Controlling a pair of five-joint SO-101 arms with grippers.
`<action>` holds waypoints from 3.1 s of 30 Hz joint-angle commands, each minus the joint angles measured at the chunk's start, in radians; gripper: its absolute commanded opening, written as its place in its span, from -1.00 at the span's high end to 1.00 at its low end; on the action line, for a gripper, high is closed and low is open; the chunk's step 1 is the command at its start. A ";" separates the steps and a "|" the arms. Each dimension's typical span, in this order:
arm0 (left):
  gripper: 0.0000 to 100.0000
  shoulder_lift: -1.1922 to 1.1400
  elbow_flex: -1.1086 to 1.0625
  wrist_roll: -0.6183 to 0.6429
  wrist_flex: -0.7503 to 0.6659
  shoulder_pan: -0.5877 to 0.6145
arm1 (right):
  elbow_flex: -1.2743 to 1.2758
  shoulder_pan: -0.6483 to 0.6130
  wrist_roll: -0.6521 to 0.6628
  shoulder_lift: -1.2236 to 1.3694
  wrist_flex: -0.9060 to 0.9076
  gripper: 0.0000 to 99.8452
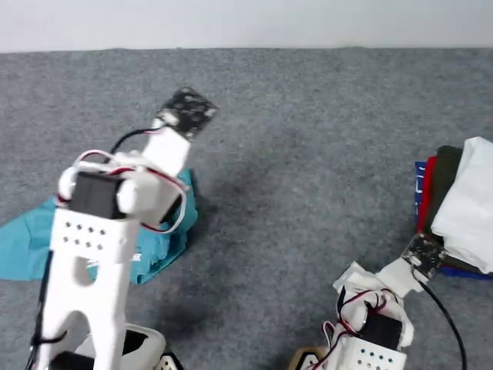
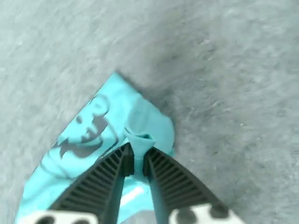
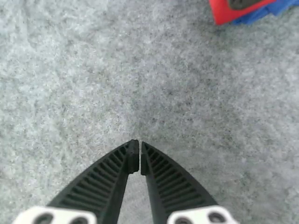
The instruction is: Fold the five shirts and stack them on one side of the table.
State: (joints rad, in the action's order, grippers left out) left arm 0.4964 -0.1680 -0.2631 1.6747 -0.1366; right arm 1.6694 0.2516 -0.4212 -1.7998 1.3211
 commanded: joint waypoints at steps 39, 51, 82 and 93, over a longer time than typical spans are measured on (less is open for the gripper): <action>0.97 -0.092 1.084 -0.049 -0.043 0.210 | 0.012 -0.211 0.233 -0.013 -0.062 0.74; 0.97 -0.259 1.110 -0.012 0.075 0.032 | -0.006 -0.205 0.295 -0.012 -0.097 0.98; 0.97 -0.470 0.302 -0.112 0.012 0.709 | -0.370 -0.438 1.068 0.265 -0.150 0.98; 0.97 -0.470 0.289 -0.106 -0.002 0.709 | -1.010 -0.610 1.066 1.127 0.024 0.98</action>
State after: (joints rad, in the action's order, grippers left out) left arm 0.0176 0.1174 -0.3675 1.6947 0.5677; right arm 0.8592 -0.3161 0.6421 -0.8730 1.3027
